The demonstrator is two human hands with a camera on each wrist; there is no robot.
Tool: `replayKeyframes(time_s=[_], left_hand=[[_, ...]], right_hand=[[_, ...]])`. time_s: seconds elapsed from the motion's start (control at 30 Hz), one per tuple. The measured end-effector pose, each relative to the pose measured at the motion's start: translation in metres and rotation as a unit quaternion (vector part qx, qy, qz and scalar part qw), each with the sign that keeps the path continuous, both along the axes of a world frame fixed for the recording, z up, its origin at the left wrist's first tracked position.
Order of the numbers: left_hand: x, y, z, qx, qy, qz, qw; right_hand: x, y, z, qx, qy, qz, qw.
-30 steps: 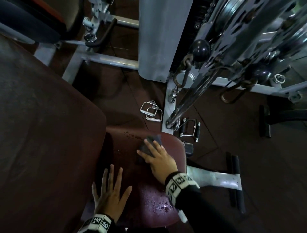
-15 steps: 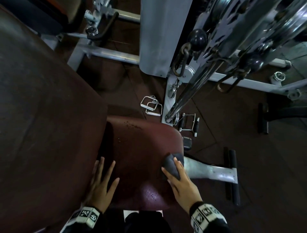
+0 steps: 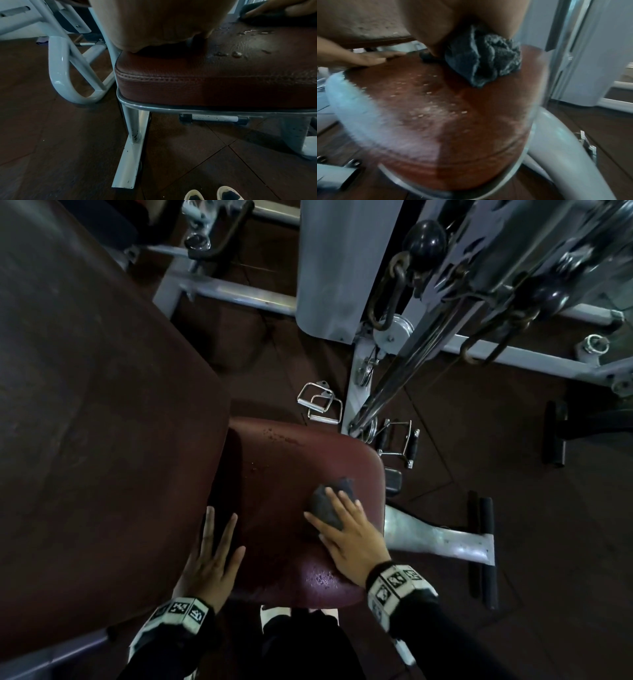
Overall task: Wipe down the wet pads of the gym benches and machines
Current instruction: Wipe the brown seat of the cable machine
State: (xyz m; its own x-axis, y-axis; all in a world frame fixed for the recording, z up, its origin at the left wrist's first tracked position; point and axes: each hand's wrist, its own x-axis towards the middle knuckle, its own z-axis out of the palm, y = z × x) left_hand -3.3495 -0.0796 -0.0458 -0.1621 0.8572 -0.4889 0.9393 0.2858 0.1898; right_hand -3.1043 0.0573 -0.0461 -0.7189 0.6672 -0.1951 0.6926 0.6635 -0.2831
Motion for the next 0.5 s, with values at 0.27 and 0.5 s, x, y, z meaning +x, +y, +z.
replayKeyframes(time_s=[0.27,0.5], left_hand=[[0.001,-0.001,-0.012,-0.116,-0.11,0.112,0.981],[0.008,0.003,0.007,0.025,-0.125,0.134,0.983]], right_hand=[[0.008,-0.068,-0.006,0.003,-0.013,0.188,0.982],[0.084,-0.045,-0.002,0.022,-0.032,0.142,0.989]])
